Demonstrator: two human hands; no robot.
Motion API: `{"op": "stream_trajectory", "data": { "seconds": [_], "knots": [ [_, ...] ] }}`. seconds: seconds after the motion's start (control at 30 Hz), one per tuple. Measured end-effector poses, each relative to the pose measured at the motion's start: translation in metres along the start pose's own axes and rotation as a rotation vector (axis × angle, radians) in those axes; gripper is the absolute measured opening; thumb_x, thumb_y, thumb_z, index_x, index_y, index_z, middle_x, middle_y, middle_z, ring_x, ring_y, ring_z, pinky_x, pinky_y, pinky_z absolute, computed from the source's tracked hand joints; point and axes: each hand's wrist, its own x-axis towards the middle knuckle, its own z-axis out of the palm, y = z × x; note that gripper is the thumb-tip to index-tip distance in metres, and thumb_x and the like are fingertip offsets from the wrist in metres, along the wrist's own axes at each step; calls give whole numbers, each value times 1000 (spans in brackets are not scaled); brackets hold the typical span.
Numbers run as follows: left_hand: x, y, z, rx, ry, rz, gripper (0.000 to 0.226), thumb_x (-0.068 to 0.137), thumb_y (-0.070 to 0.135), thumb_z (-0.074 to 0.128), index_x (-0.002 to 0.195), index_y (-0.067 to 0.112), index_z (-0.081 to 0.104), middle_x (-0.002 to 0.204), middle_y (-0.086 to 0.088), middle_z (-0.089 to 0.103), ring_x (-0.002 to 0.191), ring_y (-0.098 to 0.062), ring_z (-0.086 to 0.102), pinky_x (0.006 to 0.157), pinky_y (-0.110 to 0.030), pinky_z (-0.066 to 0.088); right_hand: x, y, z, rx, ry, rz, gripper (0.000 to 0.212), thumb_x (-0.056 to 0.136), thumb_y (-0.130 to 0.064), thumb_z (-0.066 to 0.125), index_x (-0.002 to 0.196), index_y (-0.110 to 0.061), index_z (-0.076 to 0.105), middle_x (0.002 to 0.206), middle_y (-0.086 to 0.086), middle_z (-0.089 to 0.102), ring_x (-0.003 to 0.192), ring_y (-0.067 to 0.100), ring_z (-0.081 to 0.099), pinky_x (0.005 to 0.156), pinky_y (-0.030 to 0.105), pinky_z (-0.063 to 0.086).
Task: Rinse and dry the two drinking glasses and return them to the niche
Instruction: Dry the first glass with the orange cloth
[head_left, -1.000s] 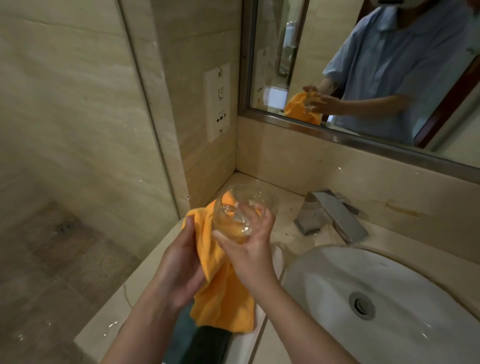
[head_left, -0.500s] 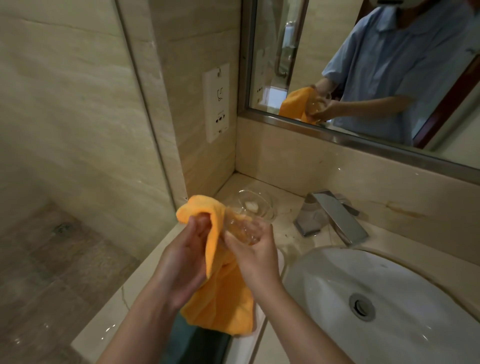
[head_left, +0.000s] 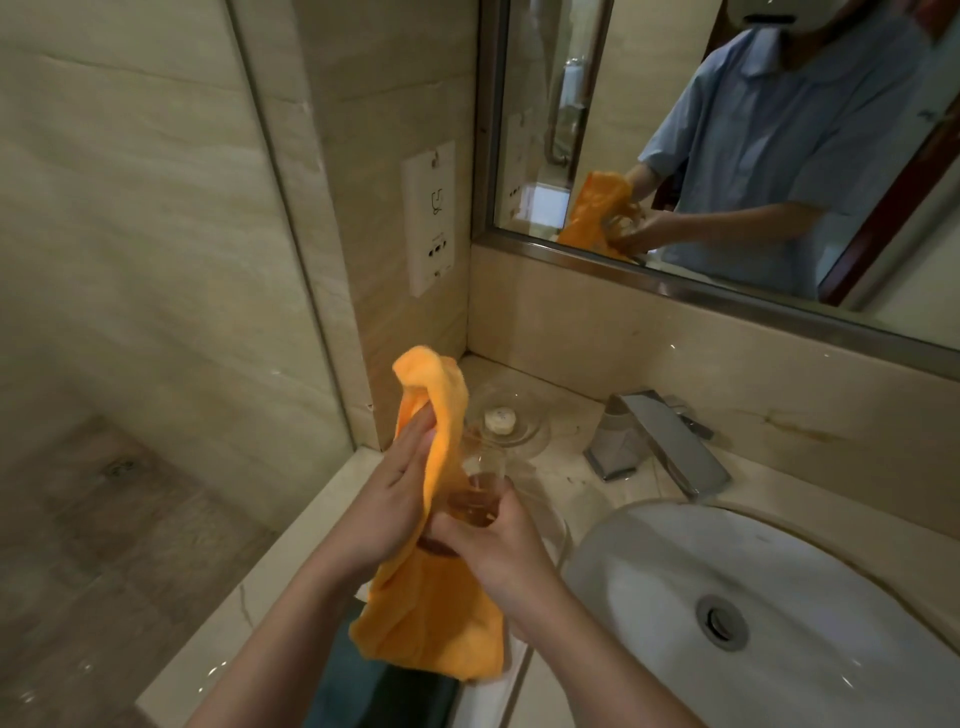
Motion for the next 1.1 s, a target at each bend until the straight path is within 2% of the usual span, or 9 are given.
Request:
{"op": "stream_trajectory", "data": {
  "seconds": [0.07, 0.13, 0.23, 0.43, 0.57, 0.67, 0.8, 0.97, 1.1],
  "knots": [
    [2, 2, -3, -65, -4, -41, 48, 85, 52, 29, 128, 42, 45, 131, 17, 52, 116, 4, 51, 99, -23, 42, -3, -1, -2, 4, -14, -54, 55, 74, -27, 76, 118, -31, 44, 105, -16, 58, 95, -4, 54, 73, 13, 43],
    [4, 7, -7, -154, 4, -179, 42, 88, 49, 34, 105, 27, 65, 99, 0, 72, 91, -13, 68, 82, -30, 55, -3, 2, -4, -42, -43, -89, 61, 70, -25, 80, 118, -36, 44, 106, -14, 60, 100, 1, 57, 81, 15, 46],
    [6, 14, -17, -232, -32, -393, 39, 93, 30, 43, 70, 17, 73, 72, -5, 74, 70, -20, 69, 66, -32, 56, -1, 3, -10, -251, -121, -139, 77, 63, -30, 83, 124, -45, 39, 119, -15, 58, 115, 3, 53, 100, 29, 46],
    [6, 5, -29, -48, -293, -383, 23, 94, 22, 45, 98, 23, 67, 94, 0, 73, 85, -14, 70, 69, -23, 55, 9, -26, -41, -603, -323, -192, 81, 60, -31, 84, 130, -38, 45, 126, -16, 56, 117, 3, 52, 99, 35, 48],
    [7, 0, -21, 2, -201, -309, 21, 91, 14, 51, 86, 10, 71, 85, -10, 71, 76, -19, 66, 68, -29, 55, 13, -31, -51, -511, -474, -34, 57, 61, -31, 83, 113, -33, 60, 114, -11, 65, 110, 8, 59, 98, 39, 49],
    [6, -4, -15, -186, -1, -334, 21, 89, 12, 53, 81, 5, 71, 76, -16, 69, 68, -25, 64, 57, -29, 55, 11, -24, -50, -188, -329, 39, 67, 57, -42, 84, 118, -31, 56, 121, 0, 62, 110, 17, 60, 93, 39, 51],
    [1, -6, -7, -294, 101, -346, 18, 89, 10, 54, 86, 3, 70, 72, -12, 71, 60, -19, 68, 51, -26, 56, 2, -18, -42, 35, -224, 43, 51, 64, -51, 67, 107, -24, 59, 110, 6, 67, 98, 18, 65, 84, 34, 51],
    [-1, -5, -11, -161, 32, -227, 23, 89, 9, 54, 77, 7, 73, 75, -15, 71, 67, -23, 66, 60, -30, 55, -3, -31, -44, 210, -430, 538, 75, 67, -64, 57, 113, -6, 58, 83, 14, 68, 59, 19, 65, 49, 24, 54],
    [1, -1, -12, -141, 40, -190, 24, 88, 9, 54, 74, 10, 73, 71, -11, 70, 65, -21, 65, 60, -30, 55, -3, -31, -42, 275, -411, 574, 85, 64, -67, 57, 121, -4, 54, 88, 16, 66, 55, 20, 64, 45, 23, 53]
  ]
}}
